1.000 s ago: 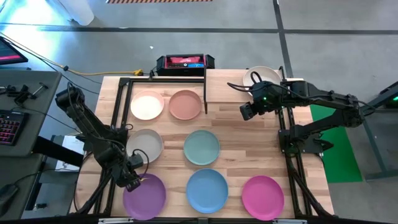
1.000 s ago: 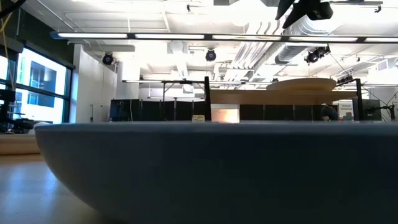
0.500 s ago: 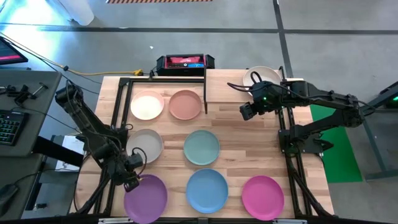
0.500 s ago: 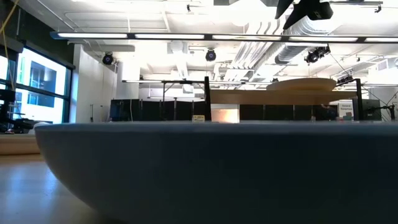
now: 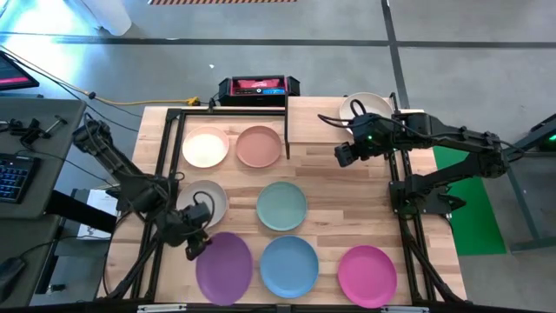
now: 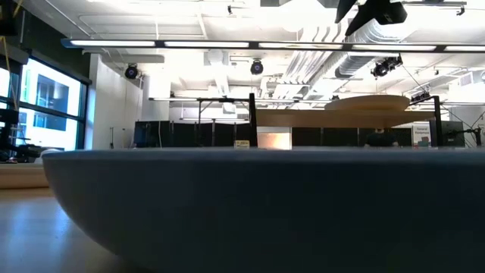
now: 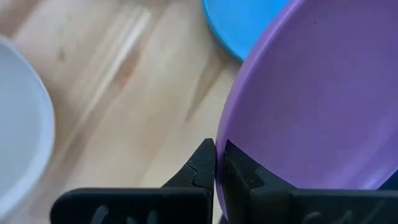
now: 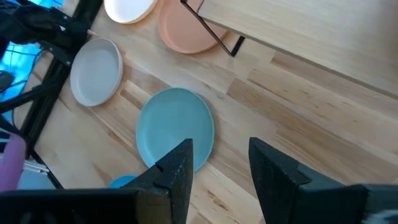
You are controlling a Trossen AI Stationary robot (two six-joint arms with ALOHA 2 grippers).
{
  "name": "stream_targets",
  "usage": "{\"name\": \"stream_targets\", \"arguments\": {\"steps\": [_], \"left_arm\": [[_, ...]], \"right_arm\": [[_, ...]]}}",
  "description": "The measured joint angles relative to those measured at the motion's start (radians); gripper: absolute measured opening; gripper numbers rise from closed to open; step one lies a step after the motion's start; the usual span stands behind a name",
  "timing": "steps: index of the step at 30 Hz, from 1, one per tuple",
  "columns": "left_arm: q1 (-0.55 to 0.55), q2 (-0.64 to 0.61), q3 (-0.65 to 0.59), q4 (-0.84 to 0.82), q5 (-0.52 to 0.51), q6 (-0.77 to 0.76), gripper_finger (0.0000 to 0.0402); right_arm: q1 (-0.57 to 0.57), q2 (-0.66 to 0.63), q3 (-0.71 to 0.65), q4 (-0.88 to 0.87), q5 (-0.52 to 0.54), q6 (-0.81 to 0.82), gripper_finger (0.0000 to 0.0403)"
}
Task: Place and stack plates onto a shelf
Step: Stack the purple plate on top of the beige plate on the shelf
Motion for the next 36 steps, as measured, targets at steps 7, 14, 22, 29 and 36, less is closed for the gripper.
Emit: {"name": "stream_targets", "arguments": {"steps": [7, 14, 22, 29, 36], "left_arm": [[0.123, 0.001, 0.001, -0.007, -0.004, 0.145, 0.0000], [0.230, 0.001, 0.001, -0.006, -0.006, 0.258, 0.0000], [0.303, 0.001, 0.001, -0.009, 0.034, 0.325, 0.0000], [0.339, 0.001, 0.001, -0.014, 0.057, 0.330, 0.0000], [0.353, 0.010, 0.001, -0.032, 0.060, 0.318, 0.0000]], "right_arm": [[0.000, 0.029, 0.000, 0.079, -0.007, 0.035, 0.0136], [0.044, 0.142, 0.000, 0.162, -0.028, -0.007, 0.0136], [0.097, 0.221, 0.000, 0.347, -0.030, -0.047, 0.0134], [0.130, 0.231, 0.000, 0.466, 0.014, -0.055, 0.0121], [0.143, 0.234, 0.000, 0.557, 0.054, -0.072, 0.0113]]}}
